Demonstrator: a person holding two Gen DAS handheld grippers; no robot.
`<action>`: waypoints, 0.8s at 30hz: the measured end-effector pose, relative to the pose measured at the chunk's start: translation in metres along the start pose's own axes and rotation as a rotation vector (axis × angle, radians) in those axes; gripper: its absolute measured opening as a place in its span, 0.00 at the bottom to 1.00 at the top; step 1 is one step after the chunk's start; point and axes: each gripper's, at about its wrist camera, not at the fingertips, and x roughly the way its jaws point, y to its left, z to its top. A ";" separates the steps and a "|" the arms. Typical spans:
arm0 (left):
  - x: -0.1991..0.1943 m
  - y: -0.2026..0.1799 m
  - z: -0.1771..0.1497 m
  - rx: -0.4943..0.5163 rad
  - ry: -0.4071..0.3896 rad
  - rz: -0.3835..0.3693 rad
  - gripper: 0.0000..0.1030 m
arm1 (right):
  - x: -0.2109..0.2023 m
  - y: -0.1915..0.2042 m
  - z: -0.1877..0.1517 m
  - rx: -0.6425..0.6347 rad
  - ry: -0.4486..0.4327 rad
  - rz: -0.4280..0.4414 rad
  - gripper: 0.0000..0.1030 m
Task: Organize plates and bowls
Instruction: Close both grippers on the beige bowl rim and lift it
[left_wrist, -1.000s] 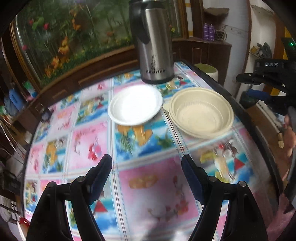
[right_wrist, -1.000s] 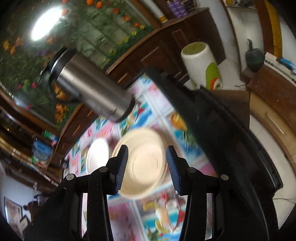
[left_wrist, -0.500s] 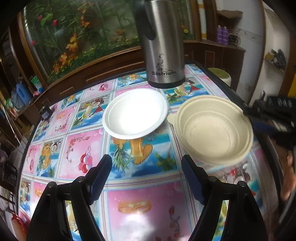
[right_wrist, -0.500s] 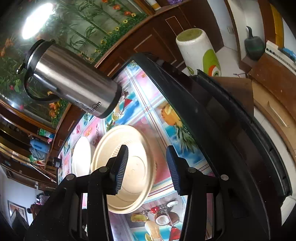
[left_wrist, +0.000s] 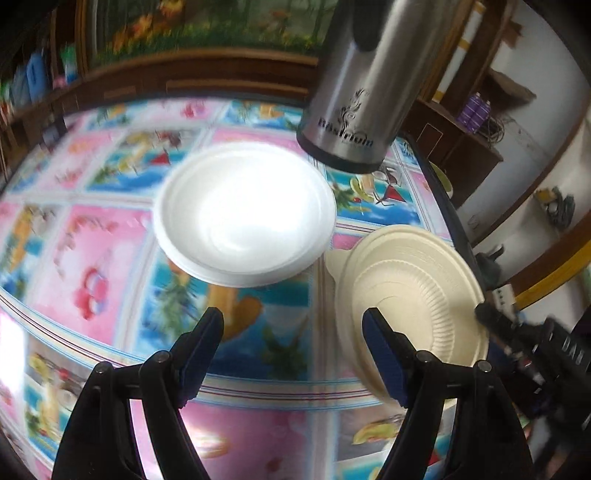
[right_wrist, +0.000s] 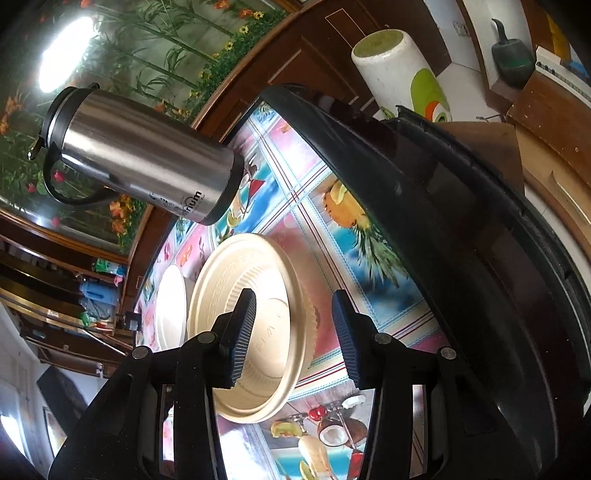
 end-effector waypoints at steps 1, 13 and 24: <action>0.004 0.000 0.001 -0.016 0.025 -0.019 0.76 | 0.001 0.000 0.000 0.000 0.004 0.002 0.41; 0.019 -0.018 0.001 -0.053 0.094 -0.049 0.74 | 0.007 -0.006 0.002 0.040 0.026 0.044 0.41; 0.023 -0.023 0.001 -0.023 0.094 -0.006 0.53 | 0.014 -0.007 0.000 0.095 0.059 0.126 0.41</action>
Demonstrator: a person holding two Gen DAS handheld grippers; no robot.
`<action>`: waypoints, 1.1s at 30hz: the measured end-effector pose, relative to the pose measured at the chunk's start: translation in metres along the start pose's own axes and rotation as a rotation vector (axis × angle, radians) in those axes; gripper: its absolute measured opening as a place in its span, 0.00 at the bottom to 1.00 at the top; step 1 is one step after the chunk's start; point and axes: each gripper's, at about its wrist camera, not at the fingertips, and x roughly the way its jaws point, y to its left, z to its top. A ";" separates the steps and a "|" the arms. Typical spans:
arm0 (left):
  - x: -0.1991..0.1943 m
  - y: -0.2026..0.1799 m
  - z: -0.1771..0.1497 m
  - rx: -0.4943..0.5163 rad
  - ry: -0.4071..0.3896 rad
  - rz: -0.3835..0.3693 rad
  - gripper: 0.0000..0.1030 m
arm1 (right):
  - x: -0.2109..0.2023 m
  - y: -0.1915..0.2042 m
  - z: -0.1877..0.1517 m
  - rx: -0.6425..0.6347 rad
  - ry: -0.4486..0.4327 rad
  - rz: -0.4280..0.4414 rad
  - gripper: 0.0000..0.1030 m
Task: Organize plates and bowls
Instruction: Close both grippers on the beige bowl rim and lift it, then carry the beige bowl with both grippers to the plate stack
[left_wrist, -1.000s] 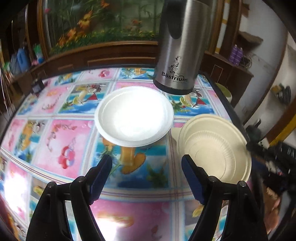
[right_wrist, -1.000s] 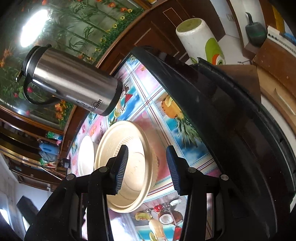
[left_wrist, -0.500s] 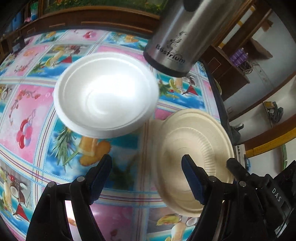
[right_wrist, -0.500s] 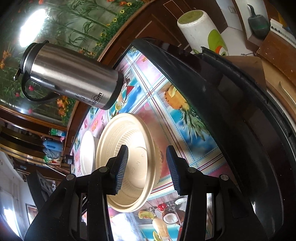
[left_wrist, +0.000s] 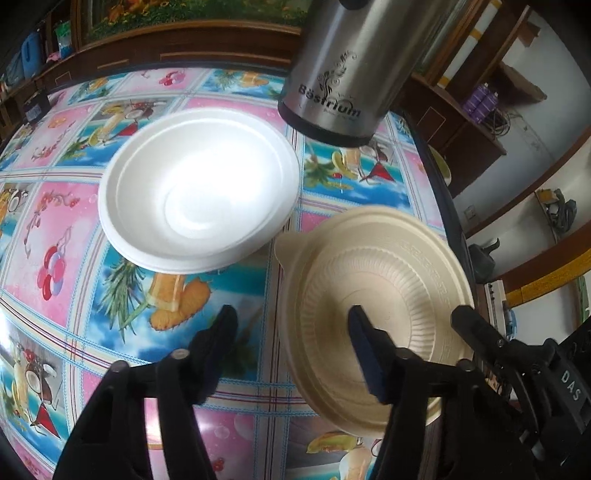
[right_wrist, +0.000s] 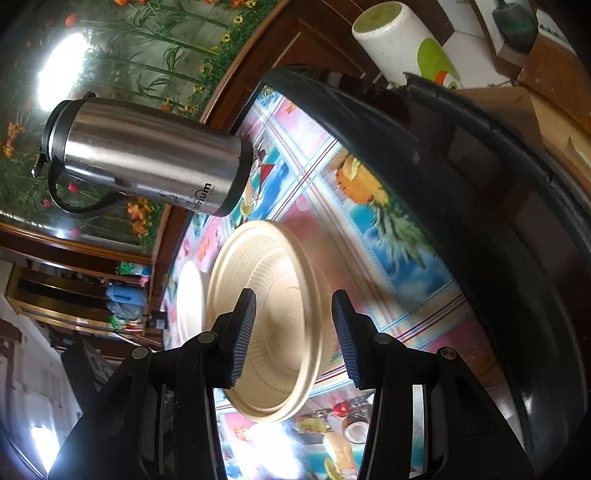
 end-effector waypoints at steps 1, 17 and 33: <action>0.002 0.001 0.000 -0.001 0.009 -0.003 0.51 | 0.000 0.001 -0.001 -0.001 -0.004 -0.006 0.41; 0.005 0.006 -0.002 0.022 0.035 -0.053 0.13 | 0.000 0.009 -0.007 -0.107 -0.049 -0.154 0.10; -0.034 0.046 -0.027 0.060 -0.019 -0.087 0.13 | -0.015 0.039 -0.058 -0.213 -0.041 -0.171 0.09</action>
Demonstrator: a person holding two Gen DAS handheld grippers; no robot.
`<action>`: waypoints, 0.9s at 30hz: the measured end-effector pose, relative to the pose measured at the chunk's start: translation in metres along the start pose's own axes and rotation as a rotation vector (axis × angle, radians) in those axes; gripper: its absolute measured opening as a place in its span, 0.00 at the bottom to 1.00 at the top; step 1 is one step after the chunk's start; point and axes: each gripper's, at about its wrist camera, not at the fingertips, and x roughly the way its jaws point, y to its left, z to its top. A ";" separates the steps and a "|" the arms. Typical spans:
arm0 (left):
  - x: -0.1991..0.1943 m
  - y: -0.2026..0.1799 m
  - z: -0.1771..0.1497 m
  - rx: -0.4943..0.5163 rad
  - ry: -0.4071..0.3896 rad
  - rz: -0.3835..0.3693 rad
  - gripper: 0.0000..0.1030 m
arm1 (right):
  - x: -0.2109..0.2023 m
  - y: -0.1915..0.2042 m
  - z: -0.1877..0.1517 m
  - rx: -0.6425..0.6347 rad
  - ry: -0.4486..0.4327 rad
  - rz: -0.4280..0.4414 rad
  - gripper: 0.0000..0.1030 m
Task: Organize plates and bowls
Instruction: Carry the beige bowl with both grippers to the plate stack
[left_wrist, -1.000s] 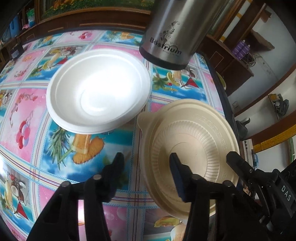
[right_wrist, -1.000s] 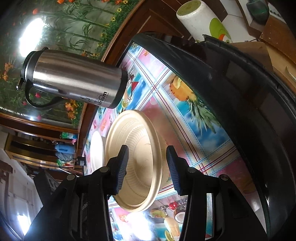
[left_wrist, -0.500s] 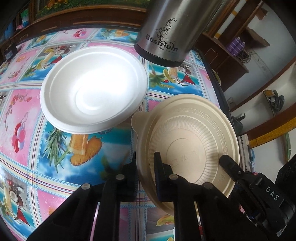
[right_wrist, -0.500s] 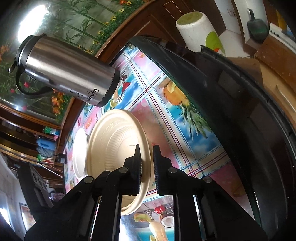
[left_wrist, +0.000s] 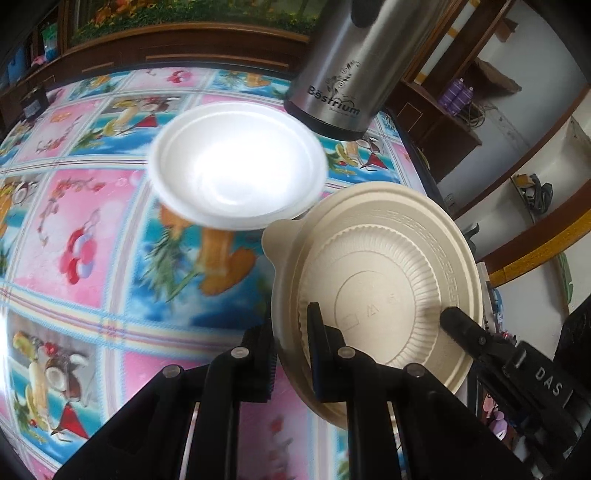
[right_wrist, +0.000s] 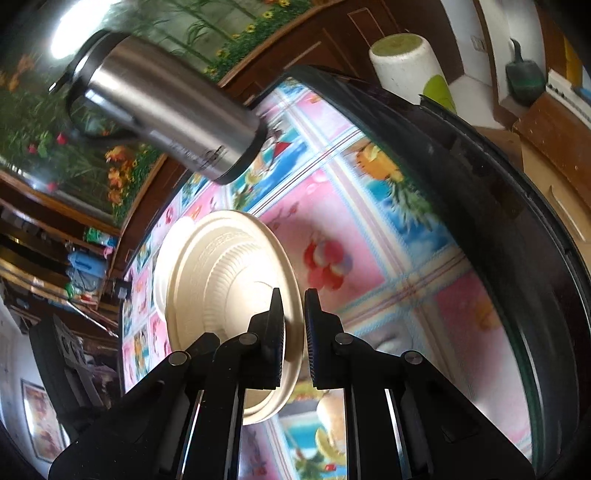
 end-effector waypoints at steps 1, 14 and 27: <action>-0.004 0.002 -0.003 0.004 -0.007 0.002 0.13 | -0.002 0.001 -0.006 -0.002 -0.001 0.005 0.09; -0.092 0.043 -0.058 0.101 -0.220 0.100 0.13 | -0.013 0.030 -0.086 -0.035 0.016 0.145 0.09; -0.160 0.104 -0.105 0.072 -0.332 0.164 0.13 | -0.018 0.092 -0.149 -0.107 0.060 0.231 0.10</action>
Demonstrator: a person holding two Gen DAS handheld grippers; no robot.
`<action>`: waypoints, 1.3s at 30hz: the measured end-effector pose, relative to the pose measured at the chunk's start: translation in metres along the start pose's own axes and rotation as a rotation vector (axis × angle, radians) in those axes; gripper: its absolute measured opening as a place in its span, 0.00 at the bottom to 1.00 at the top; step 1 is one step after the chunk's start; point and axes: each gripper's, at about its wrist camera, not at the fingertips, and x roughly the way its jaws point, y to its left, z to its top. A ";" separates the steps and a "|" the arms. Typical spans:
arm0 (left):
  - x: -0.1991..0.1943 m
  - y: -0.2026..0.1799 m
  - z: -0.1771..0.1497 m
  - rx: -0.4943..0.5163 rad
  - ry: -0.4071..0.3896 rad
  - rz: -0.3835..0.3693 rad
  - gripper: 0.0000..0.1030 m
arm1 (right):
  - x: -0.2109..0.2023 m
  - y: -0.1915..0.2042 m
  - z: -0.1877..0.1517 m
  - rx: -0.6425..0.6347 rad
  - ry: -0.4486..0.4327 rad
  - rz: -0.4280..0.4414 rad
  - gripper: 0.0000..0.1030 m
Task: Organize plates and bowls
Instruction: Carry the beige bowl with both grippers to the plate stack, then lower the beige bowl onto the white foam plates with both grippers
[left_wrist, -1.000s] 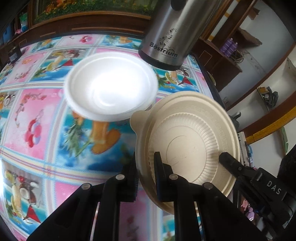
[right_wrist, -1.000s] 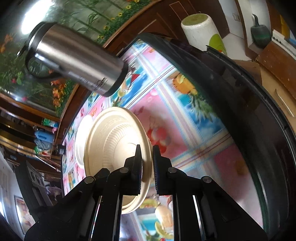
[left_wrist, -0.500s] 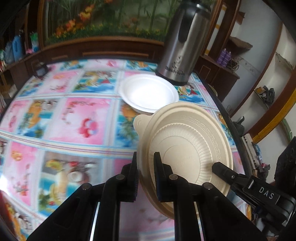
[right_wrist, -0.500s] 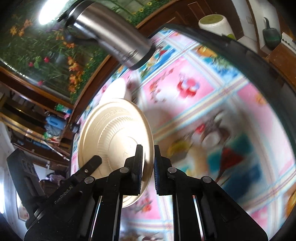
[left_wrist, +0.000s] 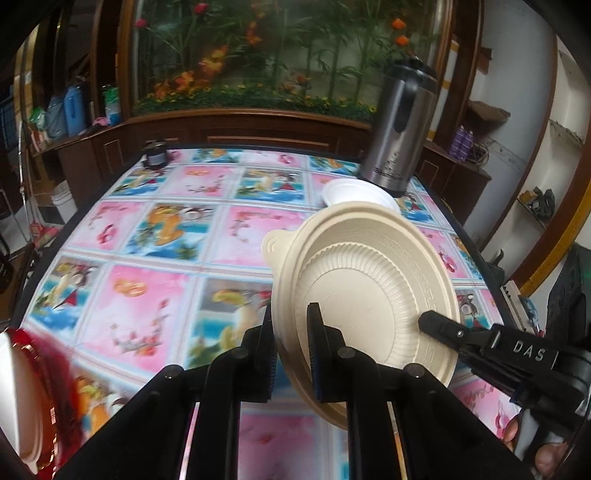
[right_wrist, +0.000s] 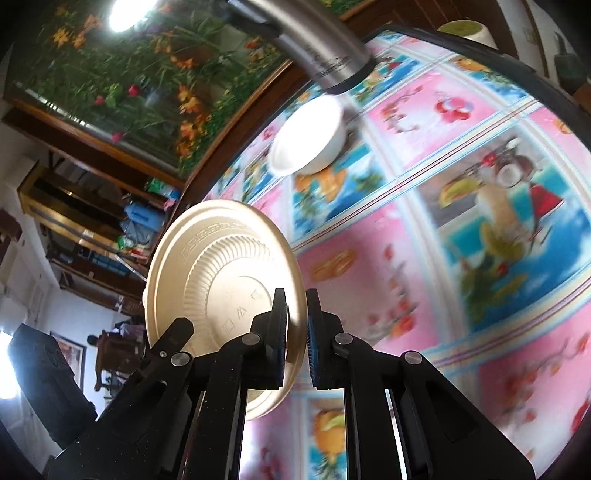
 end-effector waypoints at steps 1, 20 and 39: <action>-0.004 0.005 -0.002 -0.004 -0.006 0.006 0.13 | 0.001 0.006 -0.003 -0.010 0.004 0.007 0.10; -0.081 0.107 -0.024 -0.095 -0.168 0.121 0.13 | 0.033 0.121 -0.066 -0.209 0.072 0.042 0.10; -0.136 0.238 -0.047 -0.243 -0.148 0.307 0.14 | 0.121 0.246 -0.166 -0.394 0.287 0.134 0.10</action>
